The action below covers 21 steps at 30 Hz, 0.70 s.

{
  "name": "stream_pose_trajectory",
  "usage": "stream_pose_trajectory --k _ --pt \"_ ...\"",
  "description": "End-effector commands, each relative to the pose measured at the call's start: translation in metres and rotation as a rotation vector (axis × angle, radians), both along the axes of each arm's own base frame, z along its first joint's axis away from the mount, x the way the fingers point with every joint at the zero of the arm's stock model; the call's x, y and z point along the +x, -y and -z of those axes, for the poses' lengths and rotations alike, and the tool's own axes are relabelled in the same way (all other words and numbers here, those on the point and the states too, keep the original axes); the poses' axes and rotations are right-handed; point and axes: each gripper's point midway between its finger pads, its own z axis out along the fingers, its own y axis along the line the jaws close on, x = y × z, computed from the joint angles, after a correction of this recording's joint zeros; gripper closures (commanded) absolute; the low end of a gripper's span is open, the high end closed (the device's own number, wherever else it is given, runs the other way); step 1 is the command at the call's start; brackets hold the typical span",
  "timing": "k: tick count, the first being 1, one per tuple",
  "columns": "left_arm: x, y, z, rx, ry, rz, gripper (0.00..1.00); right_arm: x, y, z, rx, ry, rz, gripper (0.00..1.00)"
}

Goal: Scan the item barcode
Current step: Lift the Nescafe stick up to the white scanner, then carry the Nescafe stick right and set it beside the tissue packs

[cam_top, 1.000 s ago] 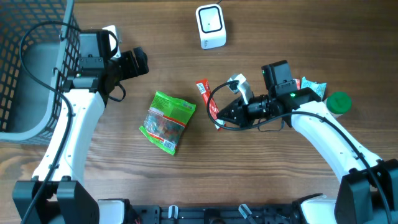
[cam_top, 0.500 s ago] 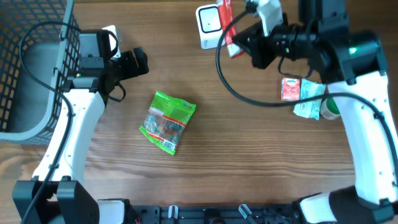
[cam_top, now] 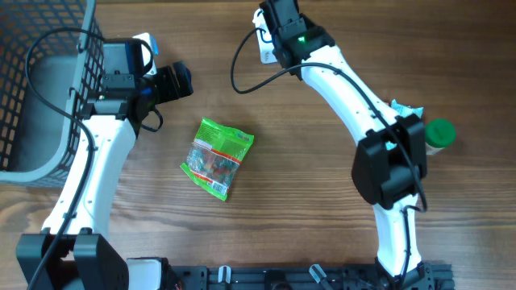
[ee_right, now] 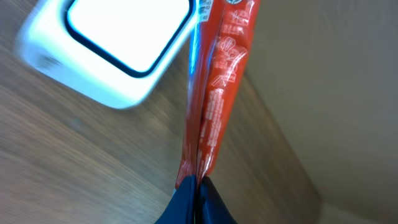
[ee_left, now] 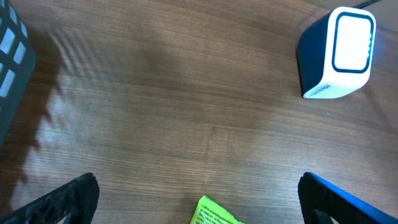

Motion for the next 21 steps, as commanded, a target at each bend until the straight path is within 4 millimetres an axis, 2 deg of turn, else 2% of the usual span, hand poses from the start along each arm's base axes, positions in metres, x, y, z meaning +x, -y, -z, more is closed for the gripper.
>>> stream_pose_trajectory --k 1,6,11,14,19,21 --pt "0.001 -0.001 0.001 0.007 0.001 0.011 0.00 0.010 0.010 0.006 -0.124 0.029 0.014 0.96" --pt "0.001 -0.001 0.001 0.007 0.001 0.011 0.00 0.022 0.013 0.023 -0.240 0.065 0.031 0.96" --pt "0.001 -0.001 0.001 0.007 0.001 0.011 0.00 0.017 -0.011 0.053 -0.324 0.037 -0.025 0.96" --pt "0.001 -0.001 0.001 0.007 0.001 0.011 0.00 0.013 -0.015 0.066 -0.358 0.007 -0.046 0.96" --pt "0.000 -0.001 0.001 0.007 0.001 0.011 0.00 0.012 -0.015 0.066 -0.372 0.007 -0.047 0.96" --pt "0.001 -0.001 0.001 0.007 0.001 0.011 0.00 0.013 -0.015 0.054 -0.301 0.059 0.015 0.96"
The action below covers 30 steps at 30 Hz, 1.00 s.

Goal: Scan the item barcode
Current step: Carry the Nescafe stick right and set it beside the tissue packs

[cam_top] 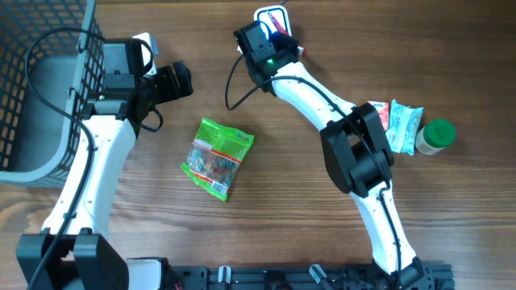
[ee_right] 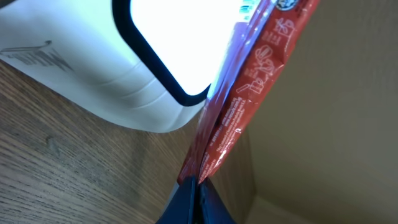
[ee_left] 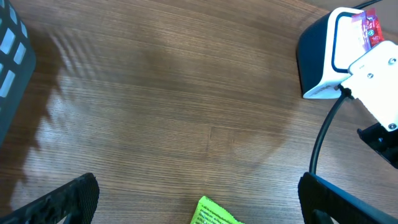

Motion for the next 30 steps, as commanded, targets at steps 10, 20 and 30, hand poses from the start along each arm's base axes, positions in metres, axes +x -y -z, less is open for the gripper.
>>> stream_pose_trajectory --k 10,20,30 --pt "0.001 -0.001 0.001 0.007 0.001 0.010 0.00 -0.105 0.013 -0.238 0.823 0.119 0.061 0.96" --pt "0.001 -0.001 0.001 0.007 0.001 0.010 0.00 -0.220 0.135 -0.076 0.958 -0.509 0.706 0.96" --pt "0.001 -0.001 0.001 0.007 0.002 0.010 0.00 -0.219 0.171 0.017 0.918 -0.316 0.927 0.96"
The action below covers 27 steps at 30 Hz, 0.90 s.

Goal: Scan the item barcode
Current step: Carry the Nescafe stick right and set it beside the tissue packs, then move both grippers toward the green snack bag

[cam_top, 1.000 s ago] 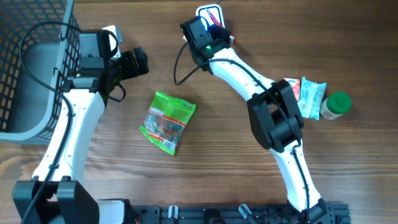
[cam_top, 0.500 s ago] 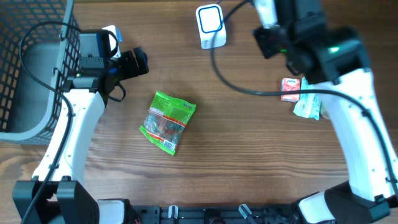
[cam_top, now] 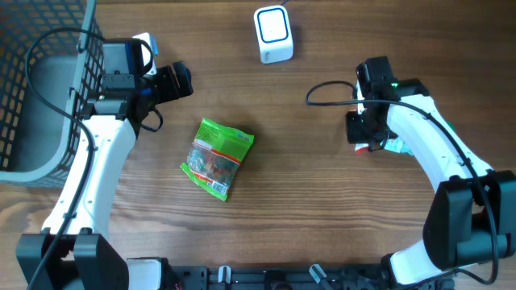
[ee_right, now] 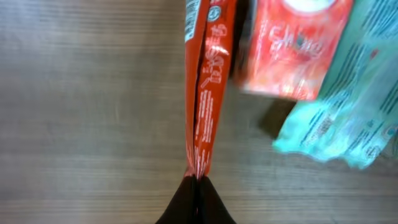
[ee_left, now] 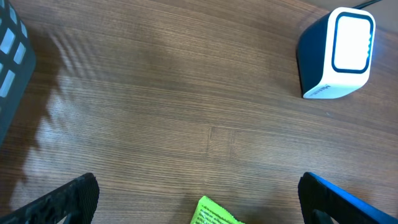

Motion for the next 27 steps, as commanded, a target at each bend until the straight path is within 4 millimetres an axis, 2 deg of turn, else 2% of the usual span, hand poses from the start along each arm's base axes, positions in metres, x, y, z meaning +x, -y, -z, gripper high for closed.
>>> stream_pose_trajectory --k 1,6,16,20,21,22,23,27 --pt "0.000 -0.001 0.001 0.007 0.001 0.010 0.00 0.013 0.015 -0.005 -0.012 0.054 0.076 0.96" --pt "0.001 -0.001 0.001 0.007 0.001 0.010 0.00 0.016 0.049 -0.005 0.046 0.059 0.196 0.96" --pt "0.001 -0.001 0.001 0.007 0.001 0.010 0.00 0.014 0.068 -0.006 -0.048 0.063 0.219 0.96" --pt "0.001 -0.001 0.001 0.007 0.001 0.010 0.00 0.009 0.069 -0.006 -0.055 0.043 0.219 0.46" --pt "0.001 -0.001 0.001 0.007 0.001 0.010 0.00 0.009 0.069 -0.006 -0.054 0.042 0.219 0.43" --pt "0.000 -0.001 0.001 0.007 0.001 0.010 0.00 0.010 0.066 -0.005 -0.040 0.043 0.217 0.42" --pt "0.000 -0.001 0.001 0.007 0.001 0.010 0.00 0.013 0.050 -0.004 0.056 0.048 0.203 0.42" --pt "0.000 -0.001 0.001 0.007 0.001 0.010 0.00 0.021 -0.033 -0.019 0.512 0.050 0.102 0.40"
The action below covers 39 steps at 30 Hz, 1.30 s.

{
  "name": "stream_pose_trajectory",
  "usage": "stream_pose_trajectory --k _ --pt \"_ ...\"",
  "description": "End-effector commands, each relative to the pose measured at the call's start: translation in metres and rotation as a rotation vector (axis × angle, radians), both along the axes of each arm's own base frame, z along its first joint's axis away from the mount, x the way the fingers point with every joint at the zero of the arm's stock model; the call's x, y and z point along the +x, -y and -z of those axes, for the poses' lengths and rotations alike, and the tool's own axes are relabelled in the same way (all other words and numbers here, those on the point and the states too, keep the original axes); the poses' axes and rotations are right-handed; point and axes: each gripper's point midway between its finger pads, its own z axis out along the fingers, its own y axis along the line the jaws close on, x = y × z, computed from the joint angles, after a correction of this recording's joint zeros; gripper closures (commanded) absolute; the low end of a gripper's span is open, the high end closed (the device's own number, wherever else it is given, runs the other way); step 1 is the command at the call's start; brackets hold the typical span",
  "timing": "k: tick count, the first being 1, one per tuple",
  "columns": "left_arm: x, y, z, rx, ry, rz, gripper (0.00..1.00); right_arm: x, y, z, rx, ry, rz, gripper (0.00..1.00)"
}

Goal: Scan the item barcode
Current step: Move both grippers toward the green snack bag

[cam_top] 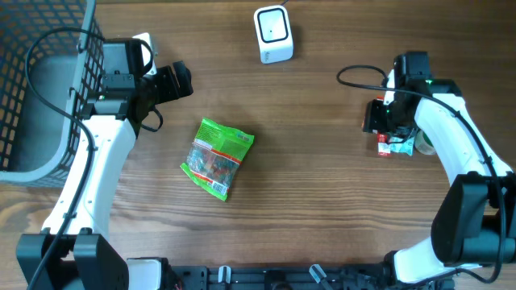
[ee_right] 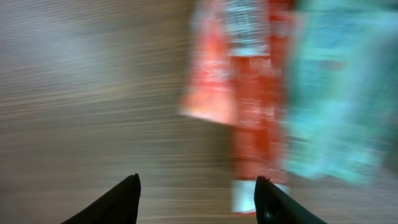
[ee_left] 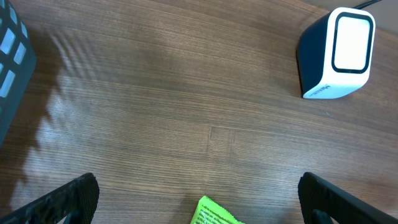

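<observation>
The white and blue scanner stands at the table's far middle, and also shows at the top right for the left wrist camera. A red packet lies flat at the right, blurred in the right wrist view, touching a teal packet. My right gripper hangs open just left of them, nothing between its fingers. A green snack bag lies mid-table. My left gripper stands open above the bag's far corner, empty.
A grey wire basket fills the far left corner. The right arm's cable loops over the table near the scanner side. Bare wood lies between the green bag and the right-hand packets.
My right gripper was shut on the red packet beside the other packets. Now it is open, a little farther right, and the red packet lies on the table. The left arm has not moved.
My right gripper held the red packet next to the scanner, then right in front of its face. Later it held the packet over the right side by the teal packet. Now the packet lies there, let go. The left arm and green bag stayed put.
</observation>
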Motion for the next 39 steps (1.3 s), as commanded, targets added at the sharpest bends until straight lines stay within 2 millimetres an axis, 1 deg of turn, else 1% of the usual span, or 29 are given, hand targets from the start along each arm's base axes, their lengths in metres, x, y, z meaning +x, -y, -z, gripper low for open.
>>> stream_pose_trajectory --k 1,2,4,6,7,8,9,10,11,12,13,14,15,16,17,19,20,21,22,23,26,28,30,32,34,37,38,39 --pt "0.000 -0.001 0.001 0.007 0.001 0.011 0.00 0.002 -0.075 -0.020 0.371 0.042 -0.115 0.40" --pt "0.001 -0.001 0.001 0.007 0.001 0.011 0.00 0.001 -0.092 -0.021 0.408 0.052 -0.158 0.40" --pt "0.001 -0.001 0.001 0.007 0.001 0.011 0.00 -0.001 -0.117 -0.021 0.413 0.067 -0.233 0.39" --pt "0.000 -0.001 0.001 0.007 0.001 0.011 0.00 -0.004 -0.148 -0.024 0.419 0.093 -0.324 0.39" --pt "0.002 0.000 -0.001 -0.001 0.010 0.016 0.00 -0.006 -0.160 -0.025 0.422 0.104 -0.359 0.39" --pt "0.006 0.003 -0.005 -0.012 0.032 0.025 0.00 -0.010 -0.177 -0.027 0.426 0.119 -0.409 0.39" --pt "0.005 0.004 -0.004 -0.015 0.030 0.027 0.00 -0.013 -0.187 -0.028 0.430 0.125 -0.441 0.39" --pt "0.000 0.010 -0.001 -0.049 0.004 0.048 0.00 -0.016 -0.199 -0.030 0.434 0.135 -0.474 0.39" --pt "-0.014 0.023 0.006 -0.121 -0.062 0.080 0.00 -0.021 -0.212 -0.031 0.438 0.143 -0.514 0.39" --pt "-0.025 0.027 0.013 -0.142 -0.116 0.092 0.00 -0.024 -0.219 -0.032 0.441 0.147 -0.535 0.39" --pt "-0.030 0.027 0.016 -0.142 -0.142 0.090 0.00 -0.027 -0.224 -0.032 0.440 0.148 -0.550 0.38" --pt "-0.036 0.027 0.021 -0.142 -0.174 0.088 0.06 -0.028 -0.227 -0.032 0.438 0.150 -0.559 0.38" --pt "-0.046 0.026 0.027 -0.146 -0.222 0.079 0.59 -0.029 -0.231 -0.032 0.436 0.155 -0.570 0.37" --pt "-0.056 0.024 0.033 -0.174 -0.286 0.008 0.96 -0.028 -0.231 -0.033 0.438 0.163 -0.572 0.38" --pt "-0.065 0.017 0.039 -0.185 -0.343 -0.087 0.96 -0.027 -0.232 -0.033 0.439 0.169 -0.573 0.38" --pt "-0.094 0.001 0.053 -0.151 -0.475 -0.244 0.96 -0.025 -0.233 -0.034 0.440 0.180 -0.577 0.35" --pt "-0.099 0.001 0.056 -0.144 -0.499 -0.247 0.96 -0.024 -0.233 -0.035 0.441 0.182 -0.577 0.35" --pt "-0.109 0.001 0.063 -0.141 -0.536 -0.254 0.96 -0.024 -0.233 -0.035 0.441 0.186 -0.578 0.35" --pt "-0.121 0.000 0.078 -0.151 -0.585 -0.293 0.96 -0.023 -0.234 -0.036 0.442 0.191 -0.579 0.35" --pt "-0.128 0.001 0.087 -0.154 -0.609 -0.303 0.96 -0.022 -0.234 -0.036 0.442 0.193 -0.579 0.35" --pt "-0.141 0.010 0.115 -0.160 -0.632 -0.287 0.96 -0.022 -0.234 -0.036 0.442 0.193 -0.579 0.35" --pt "-0.148 0.022 0.138 -0.167 -0.628 -0.285 0.96 -0.022 -0.234 -0.036 0.442 0.197 -0.580 0.35" --pt "-0.157 0.031 0.154 -0.180 -0.632 -0.308 0.96 -0.022 -0.234 -0.036 0.443 0.197 -0.581 0.35" --pt "-0.161 0.040 0.164 -0.182 -0.623 -0.294 0.96 -0.020 -0.235 -0.037 0.444 0.206 -0.582 0.35" --pt "-0.154 0.055 0.168 -0.187 -0.570 -0.242 0.96 -0.019 -0.236 -0.038 0.445 0.212 -0.583 0.35" --pt "-0.142 0.083 0.163 -0.193 -0.495 -0.144 0.96 -0.019 -0.235 -0.037 0.441 0.208 -0.582 0.35" --pt "-0.139 0.092 0.161 -0.196 -0.473 -0.113 0.96 -0.019 -0.231 -0.034 0.418 0.204 -0.573 0.35" --pt "-0.134 0.109 0.157 -0.204 -0.431 -0.060 0.96 -0.018 -0.223 -0.029 0.367 0.194 -0.555 0.35"
